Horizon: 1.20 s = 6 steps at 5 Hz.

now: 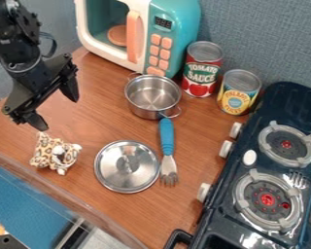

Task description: Move the blue fork to the front of microwave

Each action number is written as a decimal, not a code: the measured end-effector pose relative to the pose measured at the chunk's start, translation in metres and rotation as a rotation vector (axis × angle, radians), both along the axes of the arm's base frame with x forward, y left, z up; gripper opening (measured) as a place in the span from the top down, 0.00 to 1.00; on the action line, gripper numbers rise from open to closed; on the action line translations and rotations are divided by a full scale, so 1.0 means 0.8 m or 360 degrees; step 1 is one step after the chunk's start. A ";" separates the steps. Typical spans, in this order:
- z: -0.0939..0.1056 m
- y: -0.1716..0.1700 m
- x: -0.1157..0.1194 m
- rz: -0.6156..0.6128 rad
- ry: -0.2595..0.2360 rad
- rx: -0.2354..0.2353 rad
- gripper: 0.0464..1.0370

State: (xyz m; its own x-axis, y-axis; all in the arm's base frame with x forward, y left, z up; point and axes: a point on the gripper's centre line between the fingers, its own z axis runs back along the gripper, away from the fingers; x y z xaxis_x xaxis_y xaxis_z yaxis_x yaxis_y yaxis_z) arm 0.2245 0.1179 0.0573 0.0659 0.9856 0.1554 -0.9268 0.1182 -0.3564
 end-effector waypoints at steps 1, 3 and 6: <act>-0.005 -0.005 -0.001 -0.0012 0.0023 -0.0023 0.04; -0.014 -0.091 0.060 -0.0652 0.0080 -0.0064 0.04; -0.051 -0.143 0.139 -0.1103 0.0176 -0.0014 0.04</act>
State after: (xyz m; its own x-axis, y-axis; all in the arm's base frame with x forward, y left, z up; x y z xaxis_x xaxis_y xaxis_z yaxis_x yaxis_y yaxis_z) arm 0.3357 0.0037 0.0165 0.6944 0.7121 0.1039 -0.6699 0.6924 -0.2680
